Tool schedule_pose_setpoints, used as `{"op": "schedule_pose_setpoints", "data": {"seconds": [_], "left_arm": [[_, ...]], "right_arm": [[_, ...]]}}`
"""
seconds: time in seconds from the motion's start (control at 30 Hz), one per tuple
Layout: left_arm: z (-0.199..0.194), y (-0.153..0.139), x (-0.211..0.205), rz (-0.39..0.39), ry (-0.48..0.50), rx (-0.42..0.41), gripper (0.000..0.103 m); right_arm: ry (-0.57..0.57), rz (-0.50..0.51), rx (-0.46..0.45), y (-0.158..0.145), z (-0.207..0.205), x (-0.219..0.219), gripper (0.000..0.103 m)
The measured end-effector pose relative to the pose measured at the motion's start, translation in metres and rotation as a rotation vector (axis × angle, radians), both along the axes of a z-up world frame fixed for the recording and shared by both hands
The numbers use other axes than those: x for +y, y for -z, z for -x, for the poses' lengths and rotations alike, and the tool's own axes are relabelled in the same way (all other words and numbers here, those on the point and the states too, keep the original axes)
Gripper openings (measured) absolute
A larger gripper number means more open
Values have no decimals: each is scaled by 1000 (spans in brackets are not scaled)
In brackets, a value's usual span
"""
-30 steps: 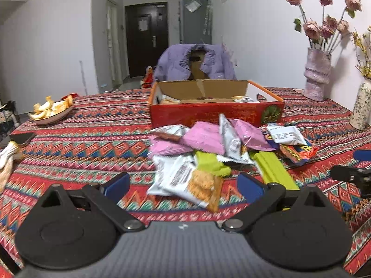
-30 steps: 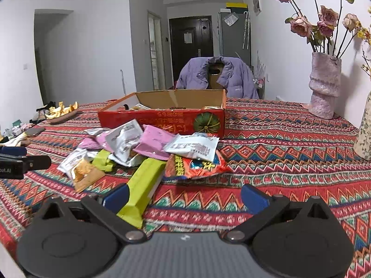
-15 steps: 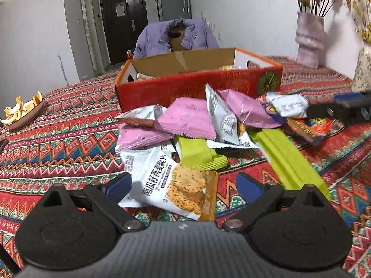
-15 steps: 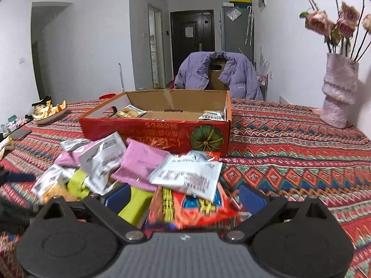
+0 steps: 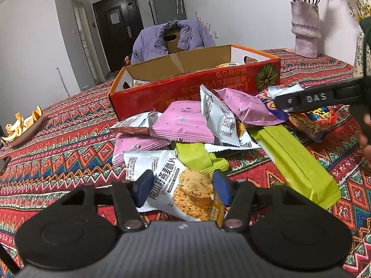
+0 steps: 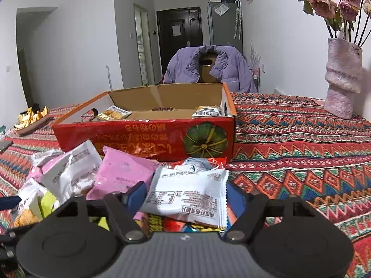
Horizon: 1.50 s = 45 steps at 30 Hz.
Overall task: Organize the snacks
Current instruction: 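Grasp a white cookie-printed packet with the left tool while the right tool grasps a white packet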
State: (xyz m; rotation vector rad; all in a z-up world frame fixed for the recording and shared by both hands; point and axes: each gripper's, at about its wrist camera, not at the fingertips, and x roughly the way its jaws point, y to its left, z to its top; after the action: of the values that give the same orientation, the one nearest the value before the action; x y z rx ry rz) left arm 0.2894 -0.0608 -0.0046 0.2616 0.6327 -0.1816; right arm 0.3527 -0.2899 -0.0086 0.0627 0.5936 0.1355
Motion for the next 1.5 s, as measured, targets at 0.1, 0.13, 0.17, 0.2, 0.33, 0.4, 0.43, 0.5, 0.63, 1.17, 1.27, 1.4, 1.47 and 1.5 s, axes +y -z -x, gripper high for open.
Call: {"op": "schedule_pose_setpoints", "data": {"seconds": [0.1, 0.13, 0.17, 0.2, 0.33, 0.4, 0.43, 0.5, 0.63, 1.17, 1.27, 1.4, 1.47, 1.5], "left_arm": [[6, -4, 6, 59, 2, 34, 47], [9, -5, 7, 90, 9, 48, 47], [14, -5, 8, 115, 16, 63, 45], [19, -6, 8, 119, 18, 65, 43], [40, -10, 4, 82, 43, 28, 46], [45, -8, 2, 91, 86, 52, 82], [46, -7, -1, 86, 88, 56, 85], [48, -2, -7, 62, 87, 63, 85], [49, 3, -13, 107, 94, 106, 77], [22, 10, -13, 158, 0, 117, 79], [21, 8, -14, 166, 7, 114, 67], [26, 6, -15, 189, 12, 123, 58], [30, 4, -15, 200, 7, 128, 57], [32, 3, -14, 207, 2, 131, 57]], "right_arm": [[10, 16, 12, -3, 13, -6, 64], [14, 17, 15, -4, 19, -9, 63], [19, 14, 16, -5, 26, -12, 62], [24, 9, 18, -6, 33, -15, 60], [42, 7, 0, -13, 62, -22, 32], [31, -1, 4, -16, 73, -25, 29], [22, -1, 11, -17, 77, -25, 29], [-25, 14, 46, -19, 84, -21, 28], [-128, 24, 22, -26, 104, -14, 32], [-235, 125, -10, -2, 40, -5, 53], [-193, 62, 12, -5, 46, -12, 42], [-143, 24, 11, -10, 65, -20, 39], [-134, 14, 5, -14, 77, -22, 39], [-131, 10, 1, -16, 83, -23, 39]]}}
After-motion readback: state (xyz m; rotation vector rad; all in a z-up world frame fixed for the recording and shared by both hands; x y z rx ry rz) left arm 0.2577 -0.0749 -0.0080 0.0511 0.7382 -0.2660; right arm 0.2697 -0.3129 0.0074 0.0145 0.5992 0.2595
